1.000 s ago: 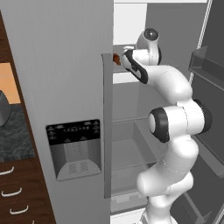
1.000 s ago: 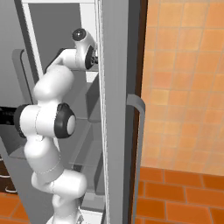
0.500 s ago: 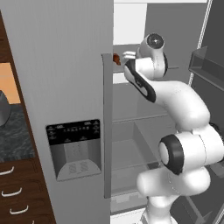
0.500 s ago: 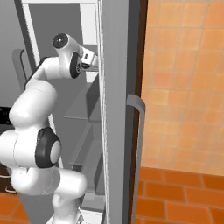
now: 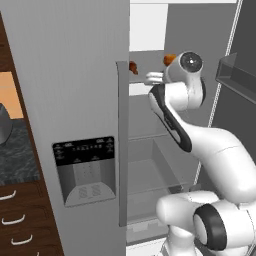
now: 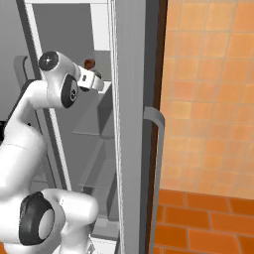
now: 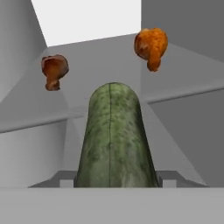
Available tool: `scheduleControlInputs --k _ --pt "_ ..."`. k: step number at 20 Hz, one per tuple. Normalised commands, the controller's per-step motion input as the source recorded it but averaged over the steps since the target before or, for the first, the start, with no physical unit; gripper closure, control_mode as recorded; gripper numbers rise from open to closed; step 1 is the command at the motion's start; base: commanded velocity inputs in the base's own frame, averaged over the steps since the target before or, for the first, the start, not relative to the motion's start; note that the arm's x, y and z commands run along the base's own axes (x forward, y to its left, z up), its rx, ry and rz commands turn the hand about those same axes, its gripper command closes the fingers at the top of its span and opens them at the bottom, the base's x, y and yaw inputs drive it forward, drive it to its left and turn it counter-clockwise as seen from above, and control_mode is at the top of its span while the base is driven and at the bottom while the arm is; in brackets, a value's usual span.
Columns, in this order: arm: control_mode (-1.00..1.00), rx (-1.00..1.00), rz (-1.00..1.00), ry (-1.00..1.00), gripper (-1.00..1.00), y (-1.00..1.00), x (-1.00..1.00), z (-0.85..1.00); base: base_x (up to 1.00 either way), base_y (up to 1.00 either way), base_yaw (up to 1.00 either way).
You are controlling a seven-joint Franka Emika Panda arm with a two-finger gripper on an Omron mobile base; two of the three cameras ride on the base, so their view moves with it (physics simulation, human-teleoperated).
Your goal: Place one cucumber and one chicken drumstick in each tupperware on the nearby counter, to pack two identical lunches.
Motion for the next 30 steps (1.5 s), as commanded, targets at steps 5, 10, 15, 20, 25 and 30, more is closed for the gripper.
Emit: scheduleControlInputs --k 5,10,15,20,25,30 --pt "-1.00 0.00 0.00 0.06 1.00 0.00 -1.00 -0.04 0.00 0.00 0.00" --pt "-1.00 -0.01 0.05 0.05 1.00 0.03 -1.00 -0.21 0.00 0.00 0.00" --pt "1.00 0.00 0.02 0.01 1.00 0.01 -0.20 -0.09 -0.80 0.15 0.08" --pt "1.00 0.00 0.00 0.00 1.00 0.00 0.00 0.00 -0.48 0.88 0.25" --pt "1.00 0.00 0.00 0.00 1.00 0.00 0.00 0.00 0.03 1.00 0.33" --pt "1.00 0.00 0.00 0.00 1.00 0.00 0.00 0.00 0.21 1.00 0.30"
